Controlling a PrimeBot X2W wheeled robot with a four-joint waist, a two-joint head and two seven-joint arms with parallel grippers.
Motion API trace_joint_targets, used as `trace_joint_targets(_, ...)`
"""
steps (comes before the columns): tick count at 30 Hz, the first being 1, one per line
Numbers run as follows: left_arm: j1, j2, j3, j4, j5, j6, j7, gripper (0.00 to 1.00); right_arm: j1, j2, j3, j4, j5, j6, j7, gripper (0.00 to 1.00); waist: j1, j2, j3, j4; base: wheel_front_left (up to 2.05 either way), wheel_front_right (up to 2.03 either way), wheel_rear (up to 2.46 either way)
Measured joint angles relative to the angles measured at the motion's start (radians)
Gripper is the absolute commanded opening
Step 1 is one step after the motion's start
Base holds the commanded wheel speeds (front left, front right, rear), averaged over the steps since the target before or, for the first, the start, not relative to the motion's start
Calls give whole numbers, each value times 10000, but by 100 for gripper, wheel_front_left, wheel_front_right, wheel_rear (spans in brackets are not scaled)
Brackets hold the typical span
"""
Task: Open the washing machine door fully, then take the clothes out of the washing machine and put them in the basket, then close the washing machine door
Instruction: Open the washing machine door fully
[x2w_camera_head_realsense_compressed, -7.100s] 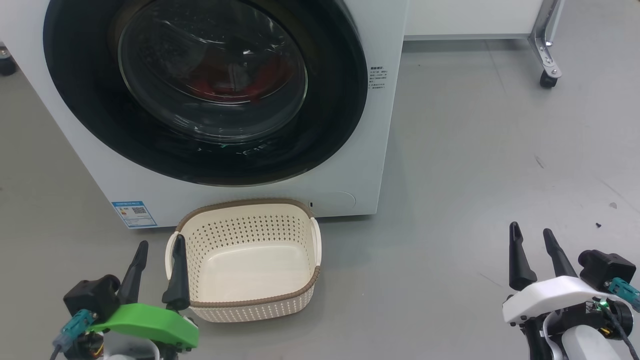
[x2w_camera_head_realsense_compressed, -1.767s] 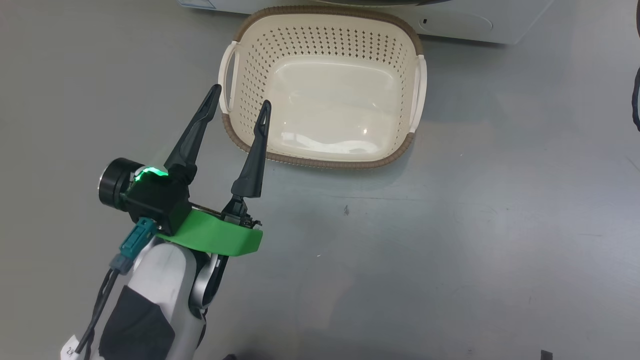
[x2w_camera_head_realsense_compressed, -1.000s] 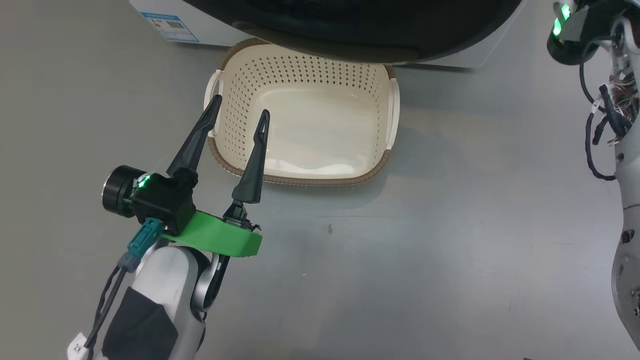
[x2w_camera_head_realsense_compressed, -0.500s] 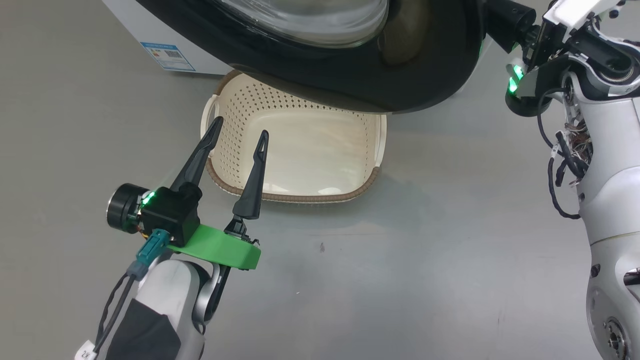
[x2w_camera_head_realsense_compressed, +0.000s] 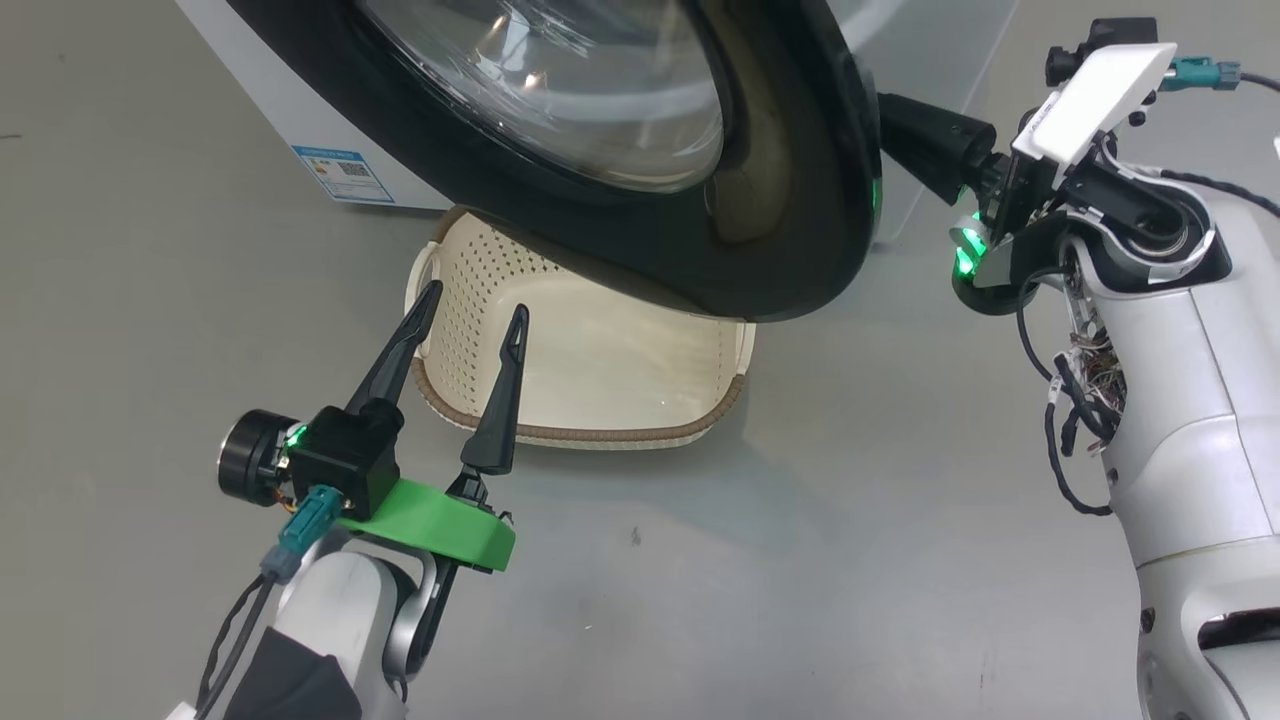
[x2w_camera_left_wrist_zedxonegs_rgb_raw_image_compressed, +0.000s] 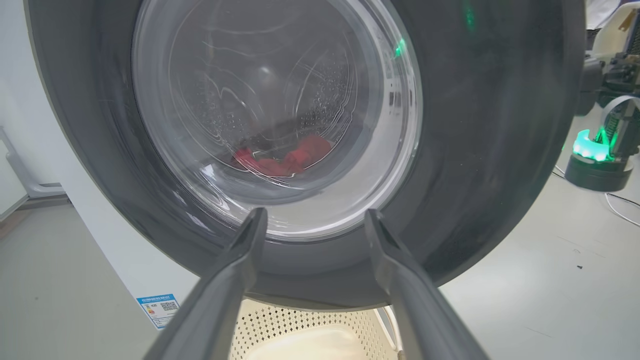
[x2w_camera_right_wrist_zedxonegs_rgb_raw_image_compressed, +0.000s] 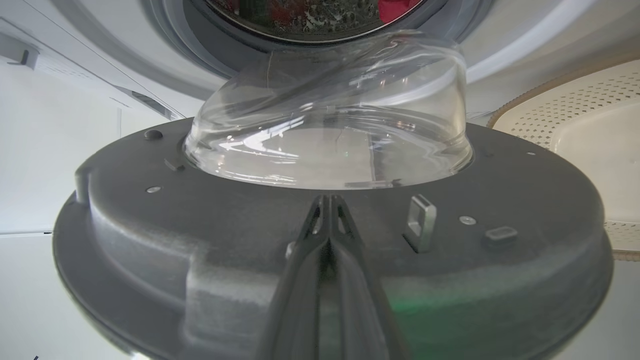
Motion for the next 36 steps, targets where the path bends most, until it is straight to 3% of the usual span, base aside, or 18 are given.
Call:
trace_joint_targets(14, 605, 6, 15, 360, -4, -12, 2, 100, 1503, 132, 667, -629, 339, 2, 184, 0, 0, 0, -939, 105, 0, 0, 0)
trace_joint_targets(36, 904, 8, -10, 499, -94, -12, 2, 100, 2844, 136, 2282, -1847, 1492, 2, 270, 0, 0, 0, -1560, 911, 0, 0, 0)
